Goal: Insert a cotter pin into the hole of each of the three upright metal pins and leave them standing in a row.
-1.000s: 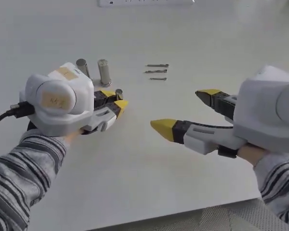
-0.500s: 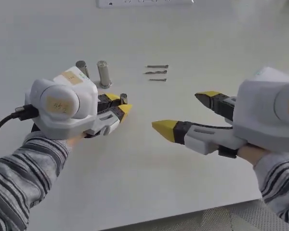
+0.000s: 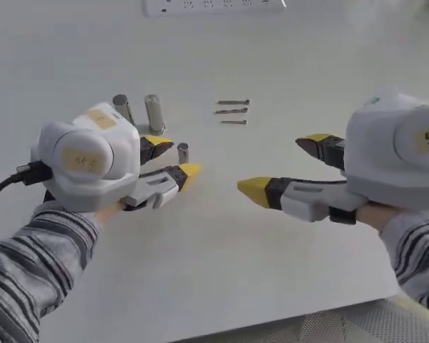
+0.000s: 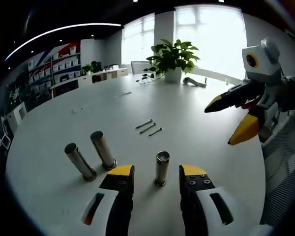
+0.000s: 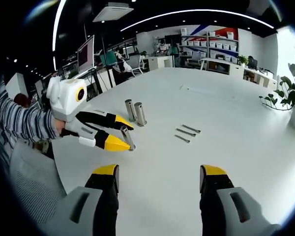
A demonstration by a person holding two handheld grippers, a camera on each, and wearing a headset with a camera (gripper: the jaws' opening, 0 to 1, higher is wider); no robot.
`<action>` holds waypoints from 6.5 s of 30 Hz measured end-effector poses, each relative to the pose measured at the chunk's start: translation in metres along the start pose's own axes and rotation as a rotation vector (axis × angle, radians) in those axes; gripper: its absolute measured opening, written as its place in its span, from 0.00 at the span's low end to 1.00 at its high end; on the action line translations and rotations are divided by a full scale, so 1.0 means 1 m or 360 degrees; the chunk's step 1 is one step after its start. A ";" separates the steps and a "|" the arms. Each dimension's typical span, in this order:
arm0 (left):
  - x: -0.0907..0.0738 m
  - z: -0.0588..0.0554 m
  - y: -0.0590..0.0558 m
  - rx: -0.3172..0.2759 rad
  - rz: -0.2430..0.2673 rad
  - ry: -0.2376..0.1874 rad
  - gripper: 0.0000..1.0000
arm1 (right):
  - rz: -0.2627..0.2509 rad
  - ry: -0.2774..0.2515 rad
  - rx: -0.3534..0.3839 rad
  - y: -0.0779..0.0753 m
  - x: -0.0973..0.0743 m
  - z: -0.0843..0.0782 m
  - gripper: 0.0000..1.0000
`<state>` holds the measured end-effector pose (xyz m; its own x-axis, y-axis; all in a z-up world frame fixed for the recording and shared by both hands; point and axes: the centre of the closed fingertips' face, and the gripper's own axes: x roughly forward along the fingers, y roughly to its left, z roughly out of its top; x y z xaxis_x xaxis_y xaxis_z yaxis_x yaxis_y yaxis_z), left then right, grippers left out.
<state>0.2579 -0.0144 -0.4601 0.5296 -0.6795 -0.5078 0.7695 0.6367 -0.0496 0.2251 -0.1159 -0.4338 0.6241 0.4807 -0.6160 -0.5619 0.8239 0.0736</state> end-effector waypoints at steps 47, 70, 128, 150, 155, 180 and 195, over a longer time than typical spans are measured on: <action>-0.083 -0.033 0.032 -0.0356 0.0467 0.0079 0.70 | 0.0329 0.0646 -0.0537 -0.053 0.099 0.009 0.16; -0.085 -0.029 0.034 -0.0335 0.0454 0.0069 0.63 | 0.0318 0.0715 -0.0784 -0.058 0.106 0.009 0.00; -0.043 0.054 -0.024 -0.0678 -0.0081 -0.0136 0.09 | 0.0602 -0.0137 -0.1618 0.068 0.032 0.061 0.00; -0.043 0.057 -0.036 -0.0597 -0.0146 -0.0171 0.00 | 0.0632 -0.0164 -0.1441 0.074 0.020 0.057 0.00; -0.044 0.052 -0.041 -0.0426 -0.0172 -0.0136 0.00 | 0.0733 -0.0157 -0.1234 0.077 0.017 0.052 0.03; -0.056 0.028 -0.077 0.0079 -0.0430 -0.0066 0.00 | 0.1191 0.0089 -0.0616 0.096 -0.004 0.007 0.05; -0.058 0.028 -0.080 0.0014 -0.0469 -0.0093 0.00 | 0.1211 0.0089 -0.0681 0.100 -0.007 0.006 0.00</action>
<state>0.1757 -0.0353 -0.4028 0.3025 -0.8545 -0.4223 0.8959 0.4061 -0.1799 0.1680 -0.0349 -0.4177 -0.0243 0.8297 -0.5577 -0.9777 0.0965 0.1863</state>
